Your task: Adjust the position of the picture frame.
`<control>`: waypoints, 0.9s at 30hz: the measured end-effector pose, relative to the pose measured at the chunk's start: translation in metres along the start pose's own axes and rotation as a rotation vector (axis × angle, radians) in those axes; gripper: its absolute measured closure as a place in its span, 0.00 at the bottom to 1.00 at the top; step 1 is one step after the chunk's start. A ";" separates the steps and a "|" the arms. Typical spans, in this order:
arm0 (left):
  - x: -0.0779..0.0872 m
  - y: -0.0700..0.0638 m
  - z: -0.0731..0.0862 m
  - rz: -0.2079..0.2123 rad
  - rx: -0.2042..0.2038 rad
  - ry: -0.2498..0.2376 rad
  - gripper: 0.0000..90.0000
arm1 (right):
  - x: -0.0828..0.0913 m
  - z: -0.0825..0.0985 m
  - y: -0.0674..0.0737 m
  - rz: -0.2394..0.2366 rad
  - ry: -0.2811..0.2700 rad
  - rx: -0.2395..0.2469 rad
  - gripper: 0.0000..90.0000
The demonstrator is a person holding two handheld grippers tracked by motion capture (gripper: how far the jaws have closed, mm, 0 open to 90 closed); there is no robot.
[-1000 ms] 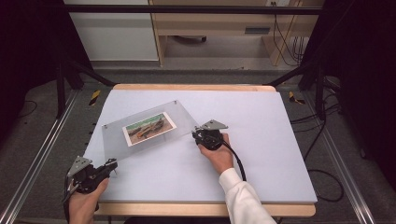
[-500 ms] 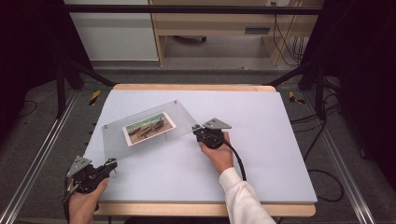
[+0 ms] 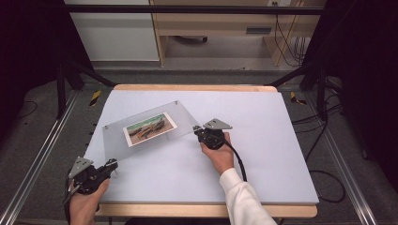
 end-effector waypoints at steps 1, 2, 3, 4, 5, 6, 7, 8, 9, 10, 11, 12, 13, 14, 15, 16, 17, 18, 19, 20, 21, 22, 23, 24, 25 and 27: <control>0.000 0.000 0.000 0.000 0.000 0.000 0.93 | 0.000 0.000 0.000 0.000 0.000 0.000 0.95; 0.000 0.000 0.000 0.000 -0.004 0.001 0.93 | 0.000 0.000 0.000 0.000 0.002 0.001 0.95; -0.001 0.000 0.000 0.000 -0.004 -0.001 0.92 | 0.000 0.000 0.000 0.001 0.005 -0.002 0.95; -0.001 0.000 0.000 -0.003 -0.006 -0.005 0.91 | 0.000 -0.001 0.000 0.002 0.008 -0.001 0.95; -0.002 0.000 -0.001 -0.007 -0.007 -0.010 0.90 | 0.000 -0.002 0.001 0.002 0.008 0.000 0.95; -0.002 0.000 -0.001 -0.012 -0.006 -0.018 0.89 | 0.000 -0.003 0.001 0.002 0.009 0.000 0.95; -0.002 0.001 -0.002 -0.016 -0.010 -0.019 0.88 | 0.000 -0.003 0.001 0.001 0.009 0.000 0.95; -0.002 0.001 -0.002 -0.018 -0.005 -0.025 0.86 | 0.001 -0.004 0.001 0.002 0.010 -0.001 0.95; -0.002 0.001 -0.002 -0.020 -0.001 -0.030 0.86 | 0.001 -0.004 0.001 0.002 0.010 -0.001 0.95; -0.002 0.002 -0.002 -0.020 0.002 -0.032 0.85 | 0.000 -0.004 0.001 0.001 0.013 0.002 0.95; -0.002 0.002 -0.002 -0.022 0.010 -0.036 0.85 | 0.000 -0.004 0.001 0.001 0.013 0.002 0.95; -0.003 0.002 -0.002 -0.020 0.014 -0.035 0.88 | 0.000 -0.003 0.002 -0.001 0.018 0.005 0.95; -0.003 0.002 -0.002 -0.020 0.023 -0.038 0.88 | 0.000 -0.003 0.002 -0.001 0.018 0.005 0.95; -0.003 0.003 -0.002 -0.021 0.031 -0.040 0.90 | 0.000 -0.003 0.002 -0.003 0.018 0.004 0.95; -0.002 0.004 -0.002 -0.028 0.035 -0.040 0.91 | 0.000 -0.003 0.003 -0.005 0.019 0.007 0.95; -0.002 0.006 -0.002 -0.031 0.040 -0.042 0.93 | -0.001 -0.002 0.004 -0.008 0.021 0.006 0.95; -0.002 0.007 -0.001 -0.028 0.043 -0.039 0.93 | -0.001 -0.002 0.004 -0.008 0.021 0.006 0.95; -0.002 0.007 -0.001 -0.029 0.039 -0.032 0.94 | -0.001 -0.002 0.004 -0.010 0.024 0.006 0.95; -0.002 0.007 -0.001 -0.029 0.039 -0.032 0.94 | -0.001 -0.002 0.004 -0.010 0.024 0.006 0.95; -0.002 0.006 -0.001 -0.029 0.036 -0.029 0.94 | -0.001 -0.002 0.004 -0.011 0.025 0.006 0.95; -0.002 0.006 -0.001 -0.028 0.034 -0.026 0.94 | -0.001 -0.002 0.004 -0.013 0.027 0.003 0.95; -0.002 0.006 0.000 -0.028 0.033 -0.023 0.94 | -0.001 -0.002 0.004 -0.013 0.029 -0.001 0.94; -0.002 0.006 0.000 -0.029 0.031 -0.021 0.94 | -0.001 -0.002 0.004 -0.014 0.034 -0.009 0.94; -0.003 0.006 -0.001 -0.029 0.031 -0.021 0.94 | -0.001 -0.002 0.004 -0.016 0.037 -0.011 0.93; -0.003 0.006 -0.001 -0.030 0.031 -0.019 0.94 | -0.001 -0.002 0.004 -0.020 0.039 -0.013 0.92; -0.003 0.006 -0.001 -0.030 0.030 -0.018 0.94 | -0.001 -0.002 0.004 -0.025 0.042 -0.021 0.89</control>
Point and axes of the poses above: each handheld gripper's, and its own axes: x roughly backward along the jaws, z roughly out of its underside, y roughly to its left, the point moved 5 cm from there along -x, roughly forward along the jaws, and after that the axes turned 13 degrees about -x, right-handed, at the moved point
